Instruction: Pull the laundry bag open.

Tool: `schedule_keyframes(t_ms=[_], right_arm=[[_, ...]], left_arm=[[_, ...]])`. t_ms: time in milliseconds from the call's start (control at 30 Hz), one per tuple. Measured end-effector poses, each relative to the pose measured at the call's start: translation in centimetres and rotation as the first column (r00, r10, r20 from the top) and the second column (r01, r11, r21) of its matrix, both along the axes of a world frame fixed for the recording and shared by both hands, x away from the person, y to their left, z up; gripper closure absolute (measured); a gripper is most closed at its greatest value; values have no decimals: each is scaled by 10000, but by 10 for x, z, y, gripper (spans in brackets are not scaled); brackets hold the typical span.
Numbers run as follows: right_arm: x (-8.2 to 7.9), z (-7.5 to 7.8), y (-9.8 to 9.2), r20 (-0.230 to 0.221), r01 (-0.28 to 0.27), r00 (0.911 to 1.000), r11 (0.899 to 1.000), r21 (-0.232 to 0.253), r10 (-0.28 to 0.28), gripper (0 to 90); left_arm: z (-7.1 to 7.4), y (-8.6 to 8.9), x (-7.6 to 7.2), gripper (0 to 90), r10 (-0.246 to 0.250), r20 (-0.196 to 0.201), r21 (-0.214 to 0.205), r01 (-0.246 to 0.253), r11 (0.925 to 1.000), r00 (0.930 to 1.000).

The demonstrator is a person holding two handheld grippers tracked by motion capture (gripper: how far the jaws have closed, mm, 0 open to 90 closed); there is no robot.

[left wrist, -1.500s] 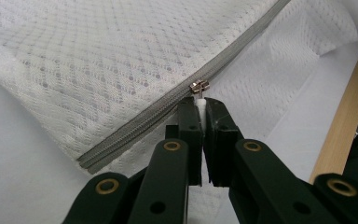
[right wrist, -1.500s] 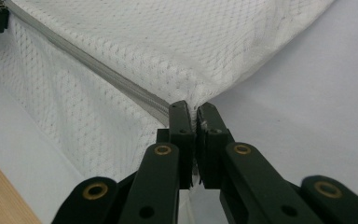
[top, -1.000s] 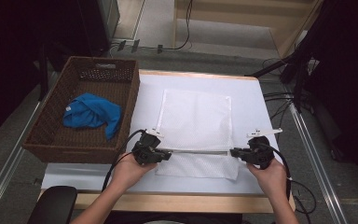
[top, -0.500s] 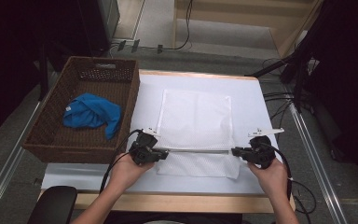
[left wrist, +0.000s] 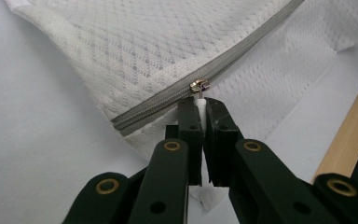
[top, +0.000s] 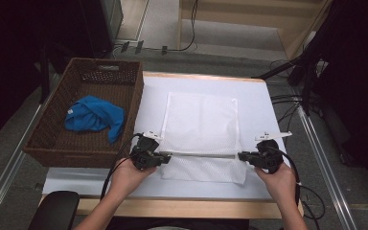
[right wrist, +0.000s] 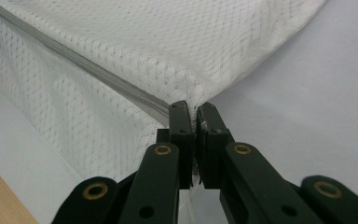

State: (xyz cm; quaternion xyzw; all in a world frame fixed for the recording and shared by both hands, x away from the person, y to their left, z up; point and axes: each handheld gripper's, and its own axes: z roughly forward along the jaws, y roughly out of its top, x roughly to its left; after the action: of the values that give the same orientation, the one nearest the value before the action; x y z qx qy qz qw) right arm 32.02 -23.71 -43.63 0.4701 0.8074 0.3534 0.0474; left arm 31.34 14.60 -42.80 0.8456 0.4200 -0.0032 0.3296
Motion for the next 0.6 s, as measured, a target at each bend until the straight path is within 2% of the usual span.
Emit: schedule_keyframes(t_ms=[333,600], right_arm=[[0,0,-1,3,8,10000,10000,-5,-8,885],[1,-1,-2,-5,28,10000,10000,-38,-28,885]], left_arm=[[3,5,-1,874,149,97,-52,-148,9999,9998],[7,14,-10,874,409,262,187,-413,9990,9988]])
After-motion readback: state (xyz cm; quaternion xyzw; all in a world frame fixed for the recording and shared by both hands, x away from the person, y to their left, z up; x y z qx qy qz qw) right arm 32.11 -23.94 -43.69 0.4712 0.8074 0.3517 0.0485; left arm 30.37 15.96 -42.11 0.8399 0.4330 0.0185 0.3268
